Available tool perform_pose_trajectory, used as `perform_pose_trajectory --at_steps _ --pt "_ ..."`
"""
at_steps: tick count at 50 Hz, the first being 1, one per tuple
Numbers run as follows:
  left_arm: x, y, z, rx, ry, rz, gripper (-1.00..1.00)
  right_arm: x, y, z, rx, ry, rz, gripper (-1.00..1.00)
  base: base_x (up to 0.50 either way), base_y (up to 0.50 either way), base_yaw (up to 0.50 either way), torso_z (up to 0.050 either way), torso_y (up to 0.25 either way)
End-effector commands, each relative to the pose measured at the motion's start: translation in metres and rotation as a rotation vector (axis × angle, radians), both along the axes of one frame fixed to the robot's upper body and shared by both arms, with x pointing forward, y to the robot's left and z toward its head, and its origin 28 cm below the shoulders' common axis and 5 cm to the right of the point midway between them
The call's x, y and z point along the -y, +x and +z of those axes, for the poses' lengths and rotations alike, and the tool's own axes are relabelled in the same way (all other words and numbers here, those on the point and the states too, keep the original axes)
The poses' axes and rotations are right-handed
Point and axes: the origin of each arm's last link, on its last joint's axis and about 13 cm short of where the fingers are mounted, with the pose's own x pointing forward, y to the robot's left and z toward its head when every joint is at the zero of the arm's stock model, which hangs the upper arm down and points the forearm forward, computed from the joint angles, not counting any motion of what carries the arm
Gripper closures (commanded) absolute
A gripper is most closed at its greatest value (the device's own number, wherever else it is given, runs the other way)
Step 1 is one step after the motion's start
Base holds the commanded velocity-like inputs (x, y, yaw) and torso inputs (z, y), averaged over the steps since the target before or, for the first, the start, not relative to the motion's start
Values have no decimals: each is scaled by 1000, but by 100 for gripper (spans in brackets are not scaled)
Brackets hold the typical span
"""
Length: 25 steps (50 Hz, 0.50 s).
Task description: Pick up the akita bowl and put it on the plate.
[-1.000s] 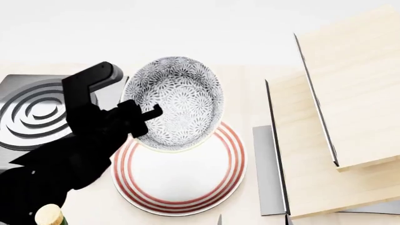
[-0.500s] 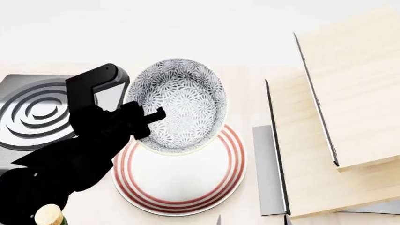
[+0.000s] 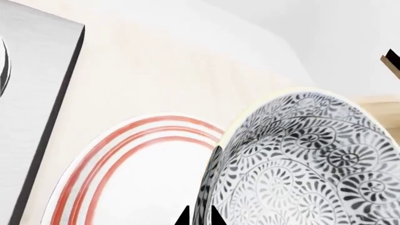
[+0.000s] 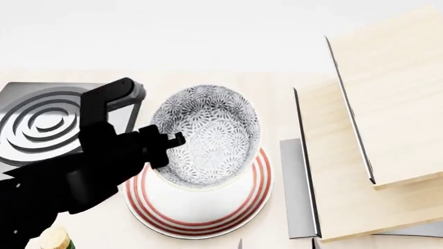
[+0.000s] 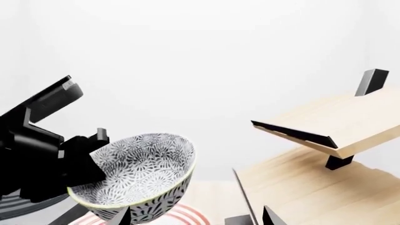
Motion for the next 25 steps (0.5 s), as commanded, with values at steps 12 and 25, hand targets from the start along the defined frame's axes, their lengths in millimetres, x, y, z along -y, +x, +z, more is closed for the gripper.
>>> perform_pose_trajectory --at_steps 12,25 --pt "3 -1 6 -93 -134 -48 100 -1 1 -2 -6 -5 5 -100 0 0 0 0 1" --pt "-1 0 -1 -85 -43 -31 100 0 1 -1 -5 -5 0 -100 0 0 0 0 0"
